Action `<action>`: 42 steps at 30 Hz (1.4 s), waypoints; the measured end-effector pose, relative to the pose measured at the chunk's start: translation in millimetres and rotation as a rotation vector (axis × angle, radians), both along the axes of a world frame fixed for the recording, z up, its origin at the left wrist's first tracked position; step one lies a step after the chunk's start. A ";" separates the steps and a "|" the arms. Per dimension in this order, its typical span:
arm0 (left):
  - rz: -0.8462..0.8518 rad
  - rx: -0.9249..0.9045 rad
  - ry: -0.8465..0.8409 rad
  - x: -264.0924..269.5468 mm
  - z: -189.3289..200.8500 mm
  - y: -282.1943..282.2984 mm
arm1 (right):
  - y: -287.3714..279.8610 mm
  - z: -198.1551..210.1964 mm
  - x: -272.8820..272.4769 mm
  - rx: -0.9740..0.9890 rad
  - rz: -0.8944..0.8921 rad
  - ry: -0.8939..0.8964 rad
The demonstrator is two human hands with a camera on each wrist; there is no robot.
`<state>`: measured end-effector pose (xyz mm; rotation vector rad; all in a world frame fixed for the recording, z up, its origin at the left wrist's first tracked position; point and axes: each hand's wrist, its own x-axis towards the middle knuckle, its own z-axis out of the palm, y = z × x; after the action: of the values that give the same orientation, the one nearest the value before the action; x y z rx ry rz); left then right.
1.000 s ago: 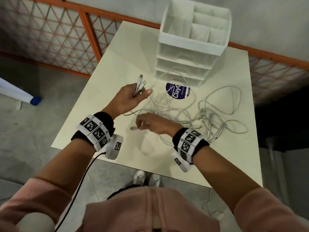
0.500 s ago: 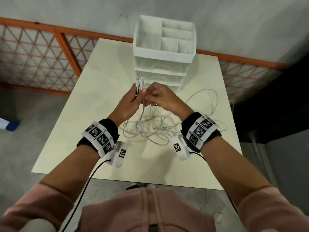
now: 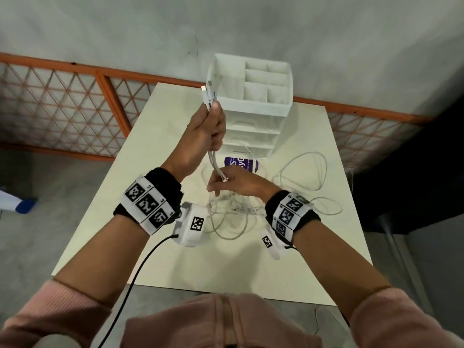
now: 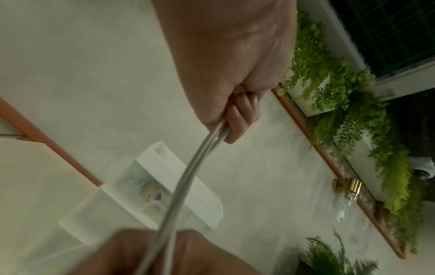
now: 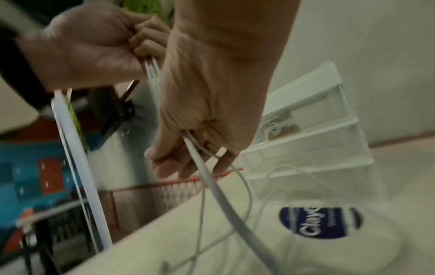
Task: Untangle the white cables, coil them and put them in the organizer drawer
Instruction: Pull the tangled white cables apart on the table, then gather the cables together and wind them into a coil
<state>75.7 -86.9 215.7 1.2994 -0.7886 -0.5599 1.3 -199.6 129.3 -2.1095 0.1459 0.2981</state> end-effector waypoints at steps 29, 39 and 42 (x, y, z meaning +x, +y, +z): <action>0.450 0.165 -0.529 10.5 -17.3 9.6 | -87.2 42.1 -57.6 -0.120 -0.303 -0.085; 0.180 0.741 -0.478 26.3 -63.9 15.3 | -90.5 75.3 -57.2 -0.377 -0.217 -0.019; 0.194 0.361 -0.455 4.4 -46.6 5.9 | -83.2 69.4 -52.0 -0.444 -0.158 0.029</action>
<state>80.0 -81.0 169.1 1.8542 -0.9446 -0.2547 -50.7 -282.7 198.7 -2.5142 0.4261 0.2147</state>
